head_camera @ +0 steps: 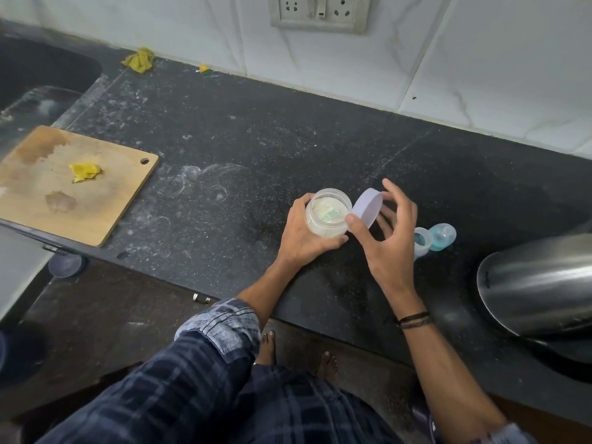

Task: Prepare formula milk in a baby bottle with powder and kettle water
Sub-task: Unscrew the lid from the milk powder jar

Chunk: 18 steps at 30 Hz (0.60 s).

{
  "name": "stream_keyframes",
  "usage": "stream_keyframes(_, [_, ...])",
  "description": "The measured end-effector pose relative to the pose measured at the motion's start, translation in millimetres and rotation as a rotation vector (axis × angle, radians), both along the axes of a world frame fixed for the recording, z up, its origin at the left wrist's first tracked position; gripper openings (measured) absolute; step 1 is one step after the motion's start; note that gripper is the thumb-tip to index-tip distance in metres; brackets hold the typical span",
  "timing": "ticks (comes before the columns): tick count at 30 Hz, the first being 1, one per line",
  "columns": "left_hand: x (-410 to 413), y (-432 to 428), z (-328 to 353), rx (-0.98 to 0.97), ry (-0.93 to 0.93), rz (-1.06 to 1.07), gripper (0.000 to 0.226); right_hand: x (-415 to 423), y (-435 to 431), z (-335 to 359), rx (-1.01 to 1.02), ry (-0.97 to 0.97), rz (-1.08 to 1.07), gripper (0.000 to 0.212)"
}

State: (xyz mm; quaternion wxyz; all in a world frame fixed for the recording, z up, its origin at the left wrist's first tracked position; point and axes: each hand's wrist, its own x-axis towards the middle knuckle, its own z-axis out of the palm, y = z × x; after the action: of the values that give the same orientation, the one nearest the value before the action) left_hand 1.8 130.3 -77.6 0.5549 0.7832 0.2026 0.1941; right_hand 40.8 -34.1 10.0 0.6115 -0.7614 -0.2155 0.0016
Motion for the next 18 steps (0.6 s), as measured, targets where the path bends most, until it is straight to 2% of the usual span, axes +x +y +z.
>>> stream_keyframes(8, [0,1,-4,-0.019,0.014,-0.003,0.100,-31,-28,-16,-0.040,-0.182,-0.051,0.058])
stream_keyframes(13, [0,0,-5,-0.009,0.030,0.016,0.100,-54,-44,-45,-0.008,-0.093,-0.061,0.060])
stream_keyframes(18, [1,0,-8,0.010,0.030,0.023,0.101,-63,-53,-68,-0.145,-0.084,-0.054,0.060])
